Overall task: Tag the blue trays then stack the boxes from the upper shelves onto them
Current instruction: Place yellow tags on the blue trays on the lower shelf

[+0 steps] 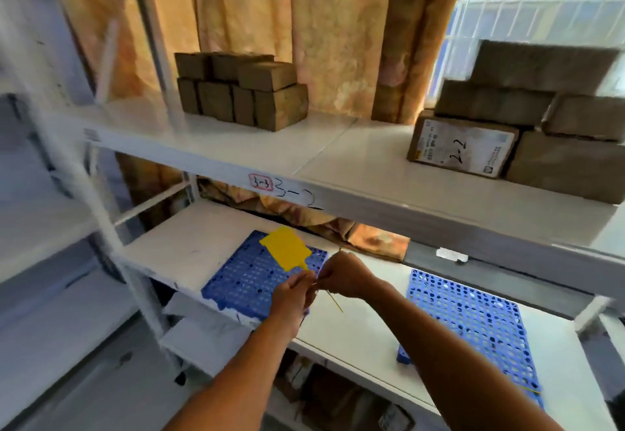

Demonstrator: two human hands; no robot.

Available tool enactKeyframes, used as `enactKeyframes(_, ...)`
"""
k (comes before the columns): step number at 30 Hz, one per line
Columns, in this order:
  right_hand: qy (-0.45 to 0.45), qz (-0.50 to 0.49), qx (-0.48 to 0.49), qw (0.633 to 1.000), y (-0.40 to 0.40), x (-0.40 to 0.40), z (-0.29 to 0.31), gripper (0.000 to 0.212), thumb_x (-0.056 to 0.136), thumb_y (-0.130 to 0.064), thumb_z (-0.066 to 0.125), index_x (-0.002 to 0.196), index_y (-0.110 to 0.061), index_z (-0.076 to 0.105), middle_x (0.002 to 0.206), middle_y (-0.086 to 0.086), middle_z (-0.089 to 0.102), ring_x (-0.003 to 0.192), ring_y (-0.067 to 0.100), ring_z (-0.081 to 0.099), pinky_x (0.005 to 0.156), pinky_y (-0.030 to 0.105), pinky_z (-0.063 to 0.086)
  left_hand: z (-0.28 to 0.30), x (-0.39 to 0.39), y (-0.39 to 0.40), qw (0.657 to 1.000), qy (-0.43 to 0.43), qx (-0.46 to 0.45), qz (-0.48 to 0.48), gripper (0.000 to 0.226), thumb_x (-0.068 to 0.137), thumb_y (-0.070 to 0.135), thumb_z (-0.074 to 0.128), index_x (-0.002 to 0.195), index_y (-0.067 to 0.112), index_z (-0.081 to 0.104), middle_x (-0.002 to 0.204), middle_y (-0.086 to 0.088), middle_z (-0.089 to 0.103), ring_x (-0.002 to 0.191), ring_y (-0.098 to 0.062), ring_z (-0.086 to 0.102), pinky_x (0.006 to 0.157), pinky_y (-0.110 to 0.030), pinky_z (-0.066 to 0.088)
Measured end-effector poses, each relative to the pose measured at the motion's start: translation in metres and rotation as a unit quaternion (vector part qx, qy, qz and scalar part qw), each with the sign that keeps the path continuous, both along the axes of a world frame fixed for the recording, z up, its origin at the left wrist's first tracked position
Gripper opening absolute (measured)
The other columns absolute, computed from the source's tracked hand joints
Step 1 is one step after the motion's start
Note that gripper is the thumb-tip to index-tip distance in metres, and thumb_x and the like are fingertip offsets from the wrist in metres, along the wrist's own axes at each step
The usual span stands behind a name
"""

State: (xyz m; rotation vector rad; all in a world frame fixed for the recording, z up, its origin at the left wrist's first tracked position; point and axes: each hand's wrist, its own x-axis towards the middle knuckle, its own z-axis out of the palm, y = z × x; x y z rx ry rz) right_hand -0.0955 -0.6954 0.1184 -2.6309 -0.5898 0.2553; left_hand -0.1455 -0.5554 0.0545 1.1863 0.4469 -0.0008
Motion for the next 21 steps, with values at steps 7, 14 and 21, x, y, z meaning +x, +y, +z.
enactKeyframes(7, -0.016, 0.022, -0.093, 0.995, 0.131, 0.052, -0.037, 0.015, 0.084, -0.019, 0.070, 0.087, -0.011, 0.082, 0.092, 0.009, 0.078, 0.091, 0.021, 0.072, 0.072, 0.030, 0.048, -0.042, 0.041, 0.113, 0.997, 0.074, -0.001, 0.013, 0.021, 0.096, 0.004, 0.061, 0.077, 0.011, 0.065, 0.049, 0.002, 0.064, 0.039, -0.004, 0.058, 0.041, -0.016, 0.045)
enactKeyframes(14, 0.081, -0.031, -0.152, 0.985, 0.186, 0.087, -0.101, 0.017, 0.085, -0.013, 0.067, 0.090, -0.014, 0.082, 0.095, 0.008, 0.080, 0.090, 0.024, 0.076, 0.072, 0.027, 0.053, -0.103, 0.054, 0.230, 0.981, 0.137, 0.133, -0.042, 0.030, 0.095, 0.004, 0.062, 0.067, 0.009, 0.070, 0.058, -0.009, 0.068, 0.056, -0.022, 0.057, 0.060, -0.033, 0.049)
enactKeyframes(21, 0.116, -0.054, -0.204, 0.971, 0.197, 0.081, -0.123, 0.012, 0.084, -0.021, 0.076, 0.094, -0.021, 0.082, 0.099, 0.003, 0.079, 0.093, 0.023, 0.074, 0.080, 0.034, 0.060, -0.110, 0.071, 0.296, 0.946, 0.130, 0.286, -0.073, 0.020, 0.094, 0.017, 0.063, 0.083, 0.011, 0.078, 0.075, -0.009, 0.075, 0.077, -0.030, 0.070, 0.076, -0.041, 0.058)
